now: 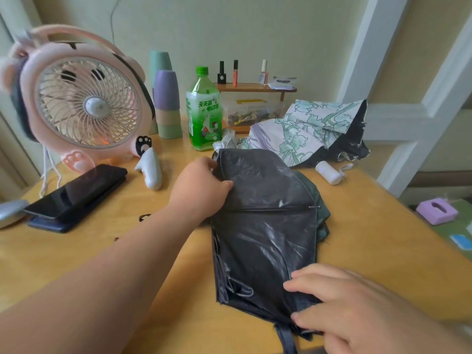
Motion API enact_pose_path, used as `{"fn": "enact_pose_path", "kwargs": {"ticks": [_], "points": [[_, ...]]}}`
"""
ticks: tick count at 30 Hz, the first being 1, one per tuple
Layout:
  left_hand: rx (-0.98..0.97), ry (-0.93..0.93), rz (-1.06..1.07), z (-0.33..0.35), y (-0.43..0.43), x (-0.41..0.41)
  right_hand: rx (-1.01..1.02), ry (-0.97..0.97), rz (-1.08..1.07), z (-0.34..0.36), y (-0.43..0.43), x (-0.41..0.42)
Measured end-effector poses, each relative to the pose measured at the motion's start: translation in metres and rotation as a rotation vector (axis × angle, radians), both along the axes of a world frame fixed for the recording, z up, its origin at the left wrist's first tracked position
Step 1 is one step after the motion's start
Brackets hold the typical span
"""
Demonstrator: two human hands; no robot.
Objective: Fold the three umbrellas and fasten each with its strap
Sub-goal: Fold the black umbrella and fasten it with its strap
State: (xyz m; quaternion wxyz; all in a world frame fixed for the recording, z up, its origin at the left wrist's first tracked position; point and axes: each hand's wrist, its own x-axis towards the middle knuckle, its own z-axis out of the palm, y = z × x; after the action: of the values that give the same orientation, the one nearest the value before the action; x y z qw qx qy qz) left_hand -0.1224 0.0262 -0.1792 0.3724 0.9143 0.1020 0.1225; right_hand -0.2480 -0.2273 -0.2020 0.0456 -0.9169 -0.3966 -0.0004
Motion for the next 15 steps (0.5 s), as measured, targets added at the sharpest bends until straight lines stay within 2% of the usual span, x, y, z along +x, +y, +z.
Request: {"fn": "enact_pose_path", "kwargs": {"ticks": [5,7,9,12,15], "points": [[-0.043,0.002,0.022,0.009,-0.002,0.008,-0.006,-0.053,0.057,0.002,-0.003,0.002],[-0.188,-0.028,-0.006,0.016,-0.004,0.002,0.005,-0.091,0.072,0.001,-0.006,0.002],[-0.362,-0.047,-0.078,0.022,-0.005,-0.013,0.1,-0.111,0.081,0.004,-0.009,-0.001],[-0.41,-0.096,-0.218,0.023,0.0,-0.046,0.548,0.009,-0.091,0.013,-0.014,-0.005],[-0.325,-0.094,-0.303,0.016,0.006,-0.076,0.982,0.049,-0.323,0.02,-0.018,0.004]]}}
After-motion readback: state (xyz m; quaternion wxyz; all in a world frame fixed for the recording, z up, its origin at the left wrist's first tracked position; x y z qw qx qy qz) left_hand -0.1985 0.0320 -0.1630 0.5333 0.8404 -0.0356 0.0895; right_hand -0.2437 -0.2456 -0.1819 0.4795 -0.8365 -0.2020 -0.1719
